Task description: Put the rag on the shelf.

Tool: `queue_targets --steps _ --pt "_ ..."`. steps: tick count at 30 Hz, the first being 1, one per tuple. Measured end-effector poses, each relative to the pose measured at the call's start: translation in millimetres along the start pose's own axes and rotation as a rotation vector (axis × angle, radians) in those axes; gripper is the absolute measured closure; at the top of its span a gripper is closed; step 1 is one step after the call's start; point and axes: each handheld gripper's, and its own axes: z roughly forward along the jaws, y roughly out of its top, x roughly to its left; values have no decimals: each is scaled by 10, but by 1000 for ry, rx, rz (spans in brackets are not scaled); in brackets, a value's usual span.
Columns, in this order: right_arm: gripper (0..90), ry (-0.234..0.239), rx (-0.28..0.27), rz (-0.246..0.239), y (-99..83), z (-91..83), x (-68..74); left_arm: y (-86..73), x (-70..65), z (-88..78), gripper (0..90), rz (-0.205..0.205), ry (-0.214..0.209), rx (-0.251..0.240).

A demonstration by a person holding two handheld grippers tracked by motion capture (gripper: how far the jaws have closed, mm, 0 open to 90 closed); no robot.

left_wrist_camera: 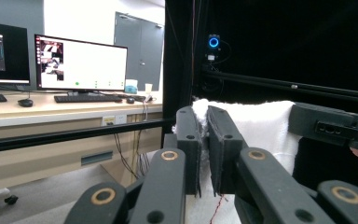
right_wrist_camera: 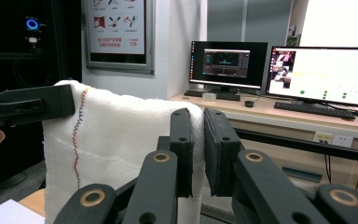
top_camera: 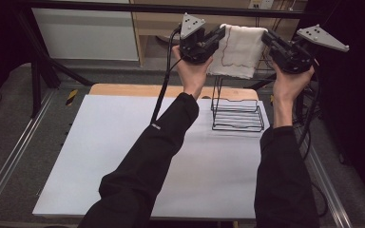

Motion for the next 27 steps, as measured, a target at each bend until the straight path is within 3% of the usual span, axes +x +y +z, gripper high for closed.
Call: queue_targets --steps 6,16,27 --pt "825 7 17 9 -54 97 -36 -51 92 60 836 -11 7 15" --pt "824 -2 41 13 -132 246 -73 -129 179 198 836 23 36 49" --pt "824 -12 77 23 -314 282 -192 -300 146 296 836 42 25 79"
